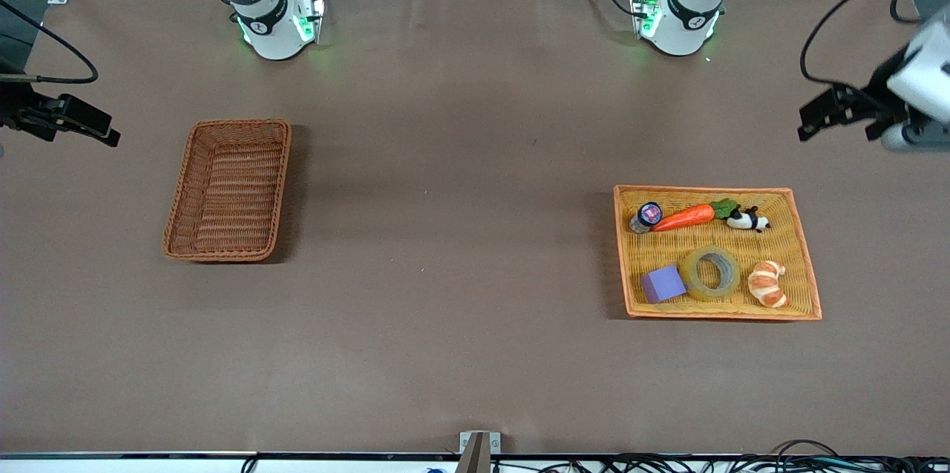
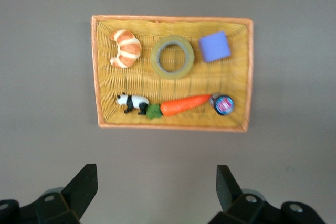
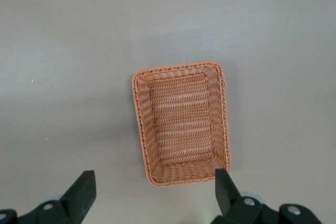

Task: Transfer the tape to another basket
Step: 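Reach the left gripper toward the yellow tape roll on the tray, then lower the left gripper onto the tape roll and close it, then lift the tape roll and carry it to the table middle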

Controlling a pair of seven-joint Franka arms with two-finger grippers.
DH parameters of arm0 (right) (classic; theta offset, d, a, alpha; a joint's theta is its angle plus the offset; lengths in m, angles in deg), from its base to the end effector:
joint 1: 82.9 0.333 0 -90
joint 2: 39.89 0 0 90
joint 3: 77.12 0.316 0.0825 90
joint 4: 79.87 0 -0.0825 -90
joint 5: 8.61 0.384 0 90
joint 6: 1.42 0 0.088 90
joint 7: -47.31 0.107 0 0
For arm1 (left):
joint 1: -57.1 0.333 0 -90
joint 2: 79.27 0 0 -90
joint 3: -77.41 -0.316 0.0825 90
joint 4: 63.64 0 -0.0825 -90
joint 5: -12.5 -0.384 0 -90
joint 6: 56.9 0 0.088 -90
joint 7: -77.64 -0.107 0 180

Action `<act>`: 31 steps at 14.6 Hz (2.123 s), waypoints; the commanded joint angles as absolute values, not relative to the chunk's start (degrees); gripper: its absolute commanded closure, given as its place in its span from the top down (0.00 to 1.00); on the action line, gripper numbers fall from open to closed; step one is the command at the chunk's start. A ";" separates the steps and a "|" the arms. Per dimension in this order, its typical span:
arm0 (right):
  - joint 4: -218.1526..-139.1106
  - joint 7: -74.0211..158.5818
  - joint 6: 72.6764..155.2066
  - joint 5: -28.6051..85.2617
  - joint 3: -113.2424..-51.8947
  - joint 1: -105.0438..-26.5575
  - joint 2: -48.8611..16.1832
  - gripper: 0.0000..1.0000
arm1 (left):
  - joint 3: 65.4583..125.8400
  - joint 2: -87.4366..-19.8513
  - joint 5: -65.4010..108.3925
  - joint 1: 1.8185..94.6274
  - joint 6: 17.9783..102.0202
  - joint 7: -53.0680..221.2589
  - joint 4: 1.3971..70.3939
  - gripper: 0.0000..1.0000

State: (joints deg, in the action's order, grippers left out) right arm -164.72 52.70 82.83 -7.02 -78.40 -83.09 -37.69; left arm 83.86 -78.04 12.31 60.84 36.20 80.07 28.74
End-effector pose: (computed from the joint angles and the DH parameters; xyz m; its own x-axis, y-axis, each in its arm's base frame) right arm 0.5564 -0.0108 0.6366 0.9919 -0.1166 -0.0511 -0.1179 -0.9928 -0.0222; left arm 0.5641 -0.0257 0.5976 0.9999 -0.0051 -0.0087 -0.0051 -1.0000 -0.0013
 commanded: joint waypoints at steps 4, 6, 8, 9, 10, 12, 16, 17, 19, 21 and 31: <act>-164.78 52.06 82.26 -5.71 -78.35 -83.51 -38.22 1.00 | 83.65 -63.72 12.33 62.45 53.17 79.75 33.01 1.00; -164.78 52.06 82.26 -5.71 -78.35 -83.51 -38.22 1.00 | 83.65 -60.21 11.89 62.81 61.71 79.75 36.10 1.00; -164.78 52.06 82.26 -5.71 -78.35 -83.51 -38.22 1.00 | 83.65 -55.21 9.09 63.16 67.17 79.84 36.12 1.00; -164.78 52.06 82.26 -5.71 -78.35 -83.51 -38.22 1.00 | 83.65 -53.18 8.47 63.25 68.85 79.84 36.11 1.00; -164.78 52.06 82.26 -5.79 -78.35 -83.51 -38.22 1.00 | 83.65 -51.16 7.85 63.16 70.44 79.84 36.03 1.00; -164.86 52.06 82.26 -5.71 -78.35 -83.51 -38.22 1.00 | 83.74 -47.99 7.23 63.16 72.99 79.93 35.85 1.00; -164.86 52.06 82.26 -5.71 -78.35 -83.52 -38.22 1.00 | 83.74 -44.47 7.32 62.63 73.18 80.02 34.89 0.88; -164.86 52.06 82.26 -5.71 -78.35 -83.51 -38.22 1.00 | 83.74 -43.94 7.32 62.63 73.18 80.02 34.71 0.81; -164.78 52.06 82.26 -5.71 -78.35 -83.51 -38.22 1.00 | 83.74 -43.06 7.32 62.81 73.18 80.02 34.62 0.61; -164.86 52.06 82.26 -5.71 -78.35 -83.52 -38.22 1.00 | 83.74 -42.27 7.32 62.81 73.18 80.02 34.53 0.41; -164.78 52.06 82.26 -5.71 -78.35 -83.60 -38.22 1.00 | 87.76 -56.84 7.93 62.11 60.11 79.75 32.08 0.00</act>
State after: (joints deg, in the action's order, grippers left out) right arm -164.69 52.64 82.69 -7.02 -78.42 -83.11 -37.69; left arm 85.18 -51.42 8.16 62.94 64.84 79.17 31.53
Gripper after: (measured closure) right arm 0.000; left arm 0.789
